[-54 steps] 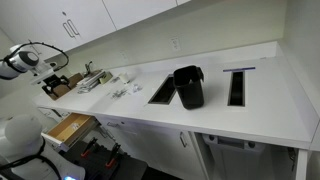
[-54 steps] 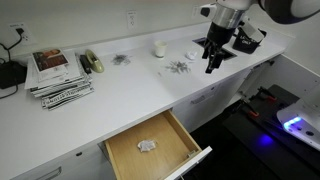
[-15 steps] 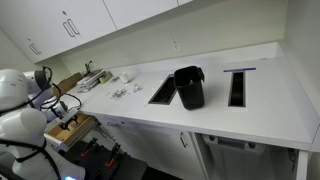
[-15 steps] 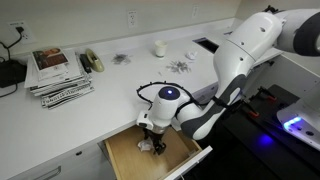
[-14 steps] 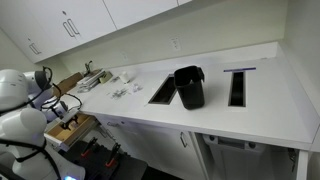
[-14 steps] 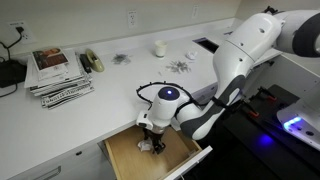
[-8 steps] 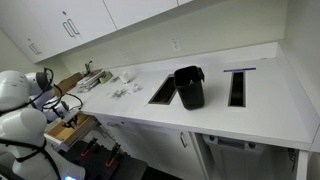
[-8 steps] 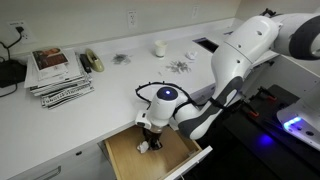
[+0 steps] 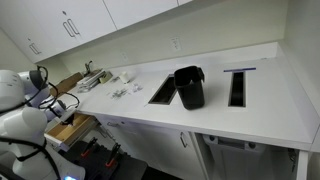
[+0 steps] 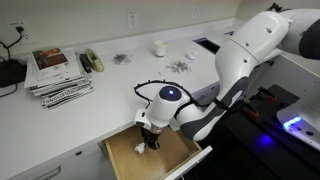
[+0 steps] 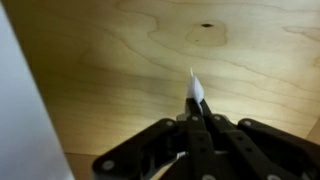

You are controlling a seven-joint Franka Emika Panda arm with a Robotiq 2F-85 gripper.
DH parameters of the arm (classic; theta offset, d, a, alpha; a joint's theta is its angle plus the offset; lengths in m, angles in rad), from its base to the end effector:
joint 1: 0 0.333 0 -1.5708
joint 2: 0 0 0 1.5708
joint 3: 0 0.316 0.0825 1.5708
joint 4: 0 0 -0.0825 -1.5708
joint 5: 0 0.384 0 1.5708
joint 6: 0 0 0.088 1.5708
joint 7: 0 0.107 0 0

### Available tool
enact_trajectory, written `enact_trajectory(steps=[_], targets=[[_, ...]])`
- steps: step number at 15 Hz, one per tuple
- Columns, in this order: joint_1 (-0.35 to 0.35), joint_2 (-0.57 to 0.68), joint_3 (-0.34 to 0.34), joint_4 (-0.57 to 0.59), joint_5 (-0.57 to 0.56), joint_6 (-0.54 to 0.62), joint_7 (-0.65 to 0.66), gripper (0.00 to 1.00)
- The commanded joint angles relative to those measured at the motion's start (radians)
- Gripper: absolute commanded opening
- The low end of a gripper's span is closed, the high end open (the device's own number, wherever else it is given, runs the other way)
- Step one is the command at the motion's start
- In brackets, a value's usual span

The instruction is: Remove the paper from the drawer and put it on the counter

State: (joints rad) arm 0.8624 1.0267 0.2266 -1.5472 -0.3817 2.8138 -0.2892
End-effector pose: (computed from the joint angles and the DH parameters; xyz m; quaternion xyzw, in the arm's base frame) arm 0.3324 0.6200 0.0781 -0.6933 -0.7071 -0.1269 0.0578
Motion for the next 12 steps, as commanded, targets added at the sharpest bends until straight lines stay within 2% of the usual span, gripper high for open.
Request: enact_trajectory(steps=[1, 4, 8, 10, 12], targets=[[0.091, -0.205, -0.127, -0.202, -0.038, 0.059, 0.164, 0.01], [0.134, -0.351, -0.18, -0.332, -0.038, 0.061, 0.255, 0.01], [0.141, -0.54, -0.221, -0.485, -0.049, 0.091, 0.336, 0.01], [0.178, -0.608, -0.308, -0.524, -0.108, 0.138, 0.421, 0.01], [0.232, -0.642, -0.428, -0.533, -0.195, 0.185, 0.517, 0.01]])
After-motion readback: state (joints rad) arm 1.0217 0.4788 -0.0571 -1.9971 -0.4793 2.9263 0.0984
